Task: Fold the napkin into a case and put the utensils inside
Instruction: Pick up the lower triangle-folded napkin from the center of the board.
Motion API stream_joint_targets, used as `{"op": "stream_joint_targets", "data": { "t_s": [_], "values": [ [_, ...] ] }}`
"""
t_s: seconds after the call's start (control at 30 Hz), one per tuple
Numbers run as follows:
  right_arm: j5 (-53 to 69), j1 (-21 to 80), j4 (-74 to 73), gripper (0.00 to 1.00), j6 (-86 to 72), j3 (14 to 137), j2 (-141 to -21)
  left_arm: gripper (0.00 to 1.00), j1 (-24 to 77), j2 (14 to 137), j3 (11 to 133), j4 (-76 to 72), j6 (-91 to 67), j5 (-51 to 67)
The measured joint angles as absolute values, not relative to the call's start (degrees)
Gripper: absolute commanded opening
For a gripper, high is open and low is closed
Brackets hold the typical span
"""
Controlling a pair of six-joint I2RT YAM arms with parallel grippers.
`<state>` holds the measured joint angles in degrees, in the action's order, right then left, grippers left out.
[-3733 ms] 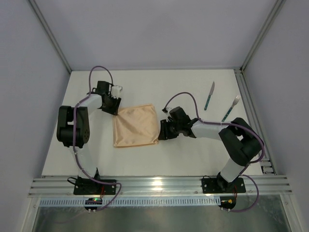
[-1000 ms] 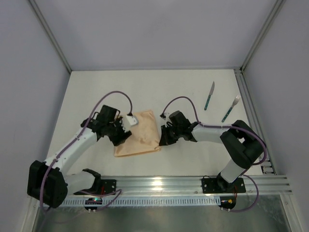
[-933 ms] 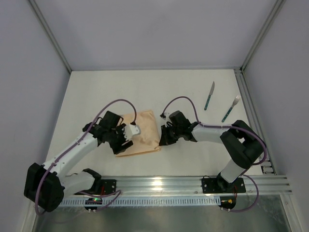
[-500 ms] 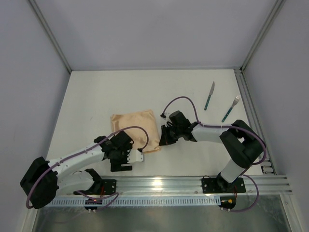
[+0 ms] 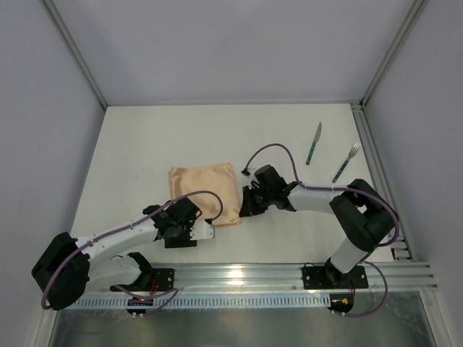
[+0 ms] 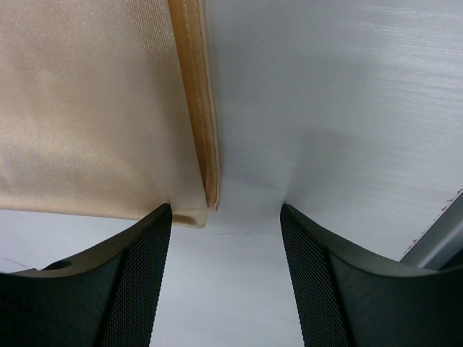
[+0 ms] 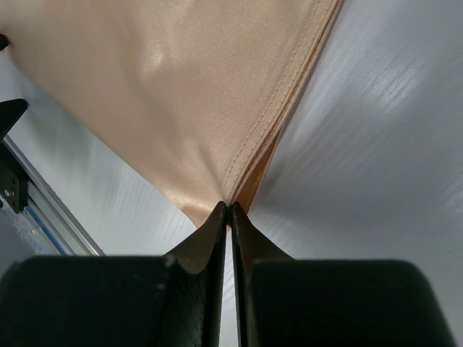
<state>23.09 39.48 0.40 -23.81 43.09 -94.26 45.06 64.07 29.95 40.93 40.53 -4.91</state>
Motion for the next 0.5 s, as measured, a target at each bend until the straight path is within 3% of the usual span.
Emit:
{"op": "stream_joint_targets", "data": {
  "t_s": [0.5],
  "values": [
    [22.90, 33.74, -7.33, 0.09, -16.93, 51.44, -99.63, 0.72, 45.06, 62.83, 40.62, 46.81, 34.94, 5.98]
  ]
}}
